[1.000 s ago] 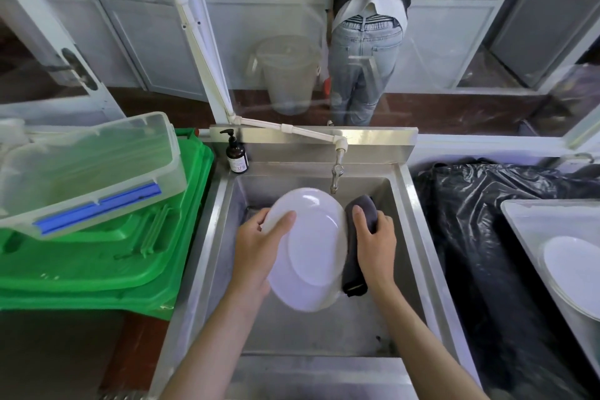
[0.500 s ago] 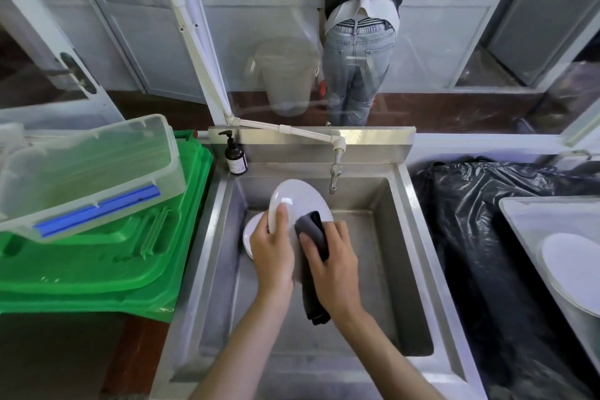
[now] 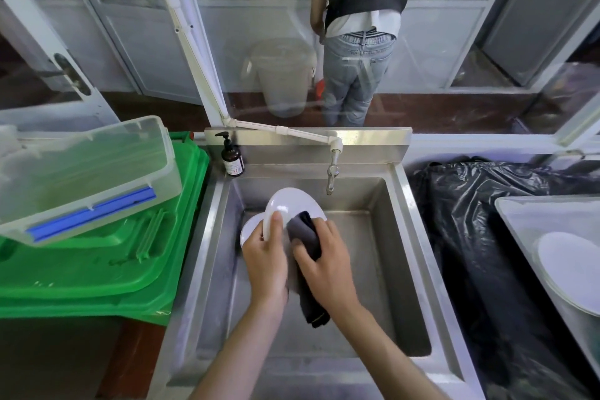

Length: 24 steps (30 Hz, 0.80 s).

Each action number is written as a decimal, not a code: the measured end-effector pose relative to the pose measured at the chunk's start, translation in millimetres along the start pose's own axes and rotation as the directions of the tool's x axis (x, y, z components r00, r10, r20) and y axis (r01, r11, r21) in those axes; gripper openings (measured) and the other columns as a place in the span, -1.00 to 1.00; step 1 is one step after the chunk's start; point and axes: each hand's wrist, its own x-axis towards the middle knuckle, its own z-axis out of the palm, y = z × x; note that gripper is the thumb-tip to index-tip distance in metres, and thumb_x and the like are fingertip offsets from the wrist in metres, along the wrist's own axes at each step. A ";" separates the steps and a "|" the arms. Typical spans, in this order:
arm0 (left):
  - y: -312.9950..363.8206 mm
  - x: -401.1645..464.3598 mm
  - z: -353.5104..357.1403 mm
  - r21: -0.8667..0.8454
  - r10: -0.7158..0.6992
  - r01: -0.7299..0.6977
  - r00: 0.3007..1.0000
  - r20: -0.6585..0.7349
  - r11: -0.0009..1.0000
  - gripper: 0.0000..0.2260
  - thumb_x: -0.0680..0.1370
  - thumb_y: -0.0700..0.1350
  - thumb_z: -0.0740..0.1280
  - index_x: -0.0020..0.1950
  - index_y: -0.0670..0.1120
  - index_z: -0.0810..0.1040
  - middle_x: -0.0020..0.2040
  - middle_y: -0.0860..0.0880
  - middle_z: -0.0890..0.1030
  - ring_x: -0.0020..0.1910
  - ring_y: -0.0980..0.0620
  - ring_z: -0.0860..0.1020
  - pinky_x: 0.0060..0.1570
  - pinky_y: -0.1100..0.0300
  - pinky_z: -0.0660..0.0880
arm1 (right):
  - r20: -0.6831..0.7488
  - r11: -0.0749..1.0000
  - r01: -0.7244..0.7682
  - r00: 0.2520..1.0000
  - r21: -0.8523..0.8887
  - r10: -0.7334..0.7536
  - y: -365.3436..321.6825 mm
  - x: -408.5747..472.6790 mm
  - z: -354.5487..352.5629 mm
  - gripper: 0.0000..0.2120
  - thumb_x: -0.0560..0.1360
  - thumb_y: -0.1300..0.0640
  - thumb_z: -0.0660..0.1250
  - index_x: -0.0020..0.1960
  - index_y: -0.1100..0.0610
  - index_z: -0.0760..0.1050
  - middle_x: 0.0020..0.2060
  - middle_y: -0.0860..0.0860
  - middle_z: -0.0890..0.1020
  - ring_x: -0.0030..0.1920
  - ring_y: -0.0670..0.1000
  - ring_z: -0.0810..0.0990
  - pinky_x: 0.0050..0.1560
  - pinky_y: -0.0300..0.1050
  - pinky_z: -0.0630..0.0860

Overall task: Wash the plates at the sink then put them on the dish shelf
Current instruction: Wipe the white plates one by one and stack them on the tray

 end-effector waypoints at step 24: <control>11.2 -12.7 2.1 0.365 0.385 -0.508 0.850 0.360 0.780 -0.84 0.66 0.01 0.37 -0.02 0.00 0.70 -0.22 0.11 0.67 -0.23 0.18 0.61 -0.23 0.28 0.49 | 0.388 0.439 -0.615 0.772 0.655 0.503 -21.0 42.4 -14.8 -0.42 0.40 -0.32 0.53 0.29 -0.02 0.58 0.06 0.03 0.76 0.05 0.01 0.76 0.02 -0.05 0.67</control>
